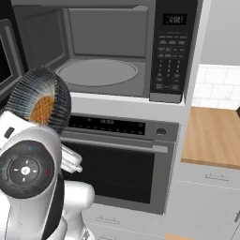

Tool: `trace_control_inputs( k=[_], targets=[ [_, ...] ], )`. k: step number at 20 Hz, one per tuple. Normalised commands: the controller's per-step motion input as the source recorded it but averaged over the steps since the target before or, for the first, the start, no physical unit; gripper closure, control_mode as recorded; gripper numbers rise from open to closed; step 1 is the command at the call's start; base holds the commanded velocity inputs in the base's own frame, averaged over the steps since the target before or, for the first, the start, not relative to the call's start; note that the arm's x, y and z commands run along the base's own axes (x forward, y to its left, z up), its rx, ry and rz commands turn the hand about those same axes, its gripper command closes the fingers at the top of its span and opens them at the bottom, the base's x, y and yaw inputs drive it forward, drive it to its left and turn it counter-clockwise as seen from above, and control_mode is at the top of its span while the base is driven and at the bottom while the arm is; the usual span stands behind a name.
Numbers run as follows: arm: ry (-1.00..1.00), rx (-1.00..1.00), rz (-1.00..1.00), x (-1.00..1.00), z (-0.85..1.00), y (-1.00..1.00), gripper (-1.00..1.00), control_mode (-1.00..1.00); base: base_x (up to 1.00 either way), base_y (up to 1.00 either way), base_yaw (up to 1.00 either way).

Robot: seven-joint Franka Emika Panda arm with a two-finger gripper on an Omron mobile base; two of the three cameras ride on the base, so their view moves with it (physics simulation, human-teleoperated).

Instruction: Open the microwave, place the bowl with waffle inside the microwave, then close the microwave door and turn it on.

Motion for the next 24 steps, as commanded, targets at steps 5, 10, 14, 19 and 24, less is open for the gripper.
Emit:
trace_control_inputs(
  k=[5, 10, 14, 19, 24],
  targets=[
    [0.14, 0.0, -0.1, 0.04, 0.49, 0.16, 1.0, -1.0, 0.0, 0.0, 0.0],
    [0.15, 0.06, -0.05, 0.0, 0.02, 0.0, 1.0, -1.0, 0.0, 0.0, 0.0],
    [0.16, 0.14, -0.09, 0.0, -0.12, 0.0, 1.0, -1.0, 0.0, 0.0, 0.0],
    [0.06, 0.19, -0.17, 0.19, -0.11, 0.11, 1.0, -1.0, 0.0, 0.0, 0.0],
    [0.01, 0.21, -0.21, 0.57, -0.18, 0.23, 1.0, -1.0, 0.0, 0.0, 0.0]
  ],
)
